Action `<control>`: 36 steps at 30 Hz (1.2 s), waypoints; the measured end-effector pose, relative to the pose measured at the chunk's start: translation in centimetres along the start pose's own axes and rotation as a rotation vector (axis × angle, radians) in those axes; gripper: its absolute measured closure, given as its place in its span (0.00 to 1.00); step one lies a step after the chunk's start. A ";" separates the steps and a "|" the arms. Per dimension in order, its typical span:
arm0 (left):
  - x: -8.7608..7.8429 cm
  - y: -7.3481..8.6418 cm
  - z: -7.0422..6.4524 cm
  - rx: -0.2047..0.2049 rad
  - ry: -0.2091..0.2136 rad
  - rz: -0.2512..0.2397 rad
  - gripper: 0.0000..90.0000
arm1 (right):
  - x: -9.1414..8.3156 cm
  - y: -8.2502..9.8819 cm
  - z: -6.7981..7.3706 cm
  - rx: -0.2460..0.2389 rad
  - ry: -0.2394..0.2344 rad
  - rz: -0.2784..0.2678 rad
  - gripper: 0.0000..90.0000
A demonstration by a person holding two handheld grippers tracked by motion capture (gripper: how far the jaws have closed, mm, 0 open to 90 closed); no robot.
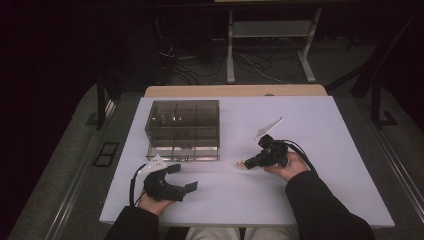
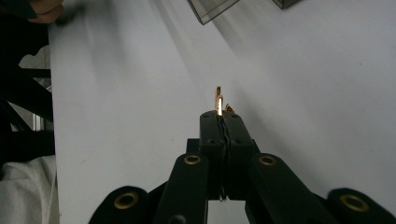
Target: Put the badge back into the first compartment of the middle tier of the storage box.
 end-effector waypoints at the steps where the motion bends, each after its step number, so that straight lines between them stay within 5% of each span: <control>1: 0.0 0.0 0.0 0.000 0.000 0.000 0.00 | -0.1 -0.1 0.1 -0.001 -0.002 0.001 0.97; 36: 0.0 0.0 0.1 -0.003 0.005 -0.005 0.00 | -2.0 -5.7 2.3 -0.117 0.011 -0.026 0.97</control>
Point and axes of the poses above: each handheld gripper's, and its own axes: x roughly forward along the jaws, y roughly out of its underside, z roughly to its left, the point moved 4 cm from there along x, roughly forward along the jaws, and after that the axes turned 12 degrees about z, right-handed, at the moved point
